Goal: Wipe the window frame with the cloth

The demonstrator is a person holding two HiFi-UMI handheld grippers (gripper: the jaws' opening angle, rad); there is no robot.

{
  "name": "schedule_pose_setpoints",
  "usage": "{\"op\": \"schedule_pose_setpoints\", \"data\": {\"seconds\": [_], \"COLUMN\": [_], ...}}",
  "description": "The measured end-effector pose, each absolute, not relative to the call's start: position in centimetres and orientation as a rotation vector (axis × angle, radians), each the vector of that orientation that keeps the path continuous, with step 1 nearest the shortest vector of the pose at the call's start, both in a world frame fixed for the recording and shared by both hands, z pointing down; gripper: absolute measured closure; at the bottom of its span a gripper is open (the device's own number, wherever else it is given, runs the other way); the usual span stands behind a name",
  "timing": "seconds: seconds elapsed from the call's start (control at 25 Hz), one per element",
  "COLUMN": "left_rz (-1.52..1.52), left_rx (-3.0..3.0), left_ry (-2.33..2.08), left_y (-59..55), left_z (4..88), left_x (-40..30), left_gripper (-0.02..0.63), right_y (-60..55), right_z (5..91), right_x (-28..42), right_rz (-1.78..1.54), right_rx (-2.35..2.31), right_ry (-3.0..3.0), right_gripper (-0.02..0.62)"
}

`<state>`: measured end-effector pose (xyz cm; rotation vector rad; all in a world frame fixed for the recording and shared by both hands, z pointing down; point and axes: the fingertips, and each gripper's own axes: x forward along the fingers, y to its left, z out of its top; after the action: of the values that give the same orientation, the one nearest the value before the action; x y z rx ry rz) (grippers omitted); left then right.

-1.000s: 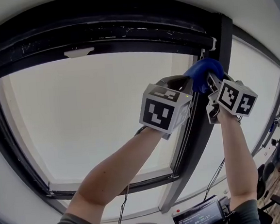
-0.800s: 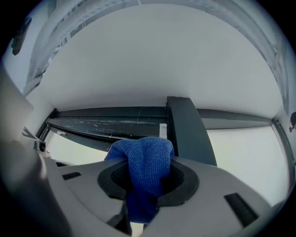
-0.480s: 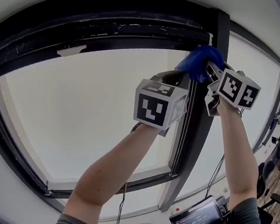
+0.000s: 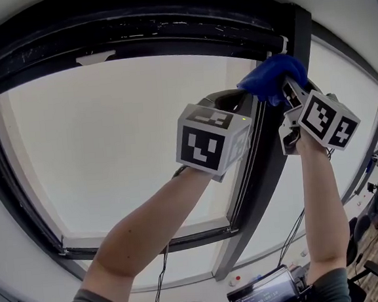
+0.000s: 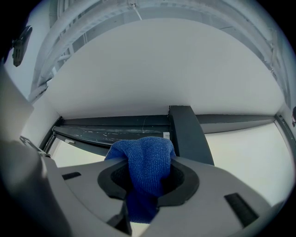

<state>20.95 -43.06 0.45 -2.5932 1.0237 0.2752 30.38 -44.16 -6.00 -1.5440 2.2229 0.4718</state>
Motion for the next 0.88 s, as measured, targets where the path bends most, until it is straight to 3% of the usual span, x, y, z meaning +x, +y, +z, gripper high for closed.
{"op": "schedule_pose_setpoints", "data": {"seconds": [0.88], "left_rz": [0.260], "left_rx": [-2.457], "left_ry": [1.182], "left_y": [-41.7], "left_z": [-2.4], "left_x": [18.9], "left_gripper": [0.597], "right_y": [-45.4], "right_z": [-9.6], "right_x": [29.1], "right_rz": [0.477], "right_rx": [-1.366], "right_ry": [2.249], "right_gripper": [0.471]}}
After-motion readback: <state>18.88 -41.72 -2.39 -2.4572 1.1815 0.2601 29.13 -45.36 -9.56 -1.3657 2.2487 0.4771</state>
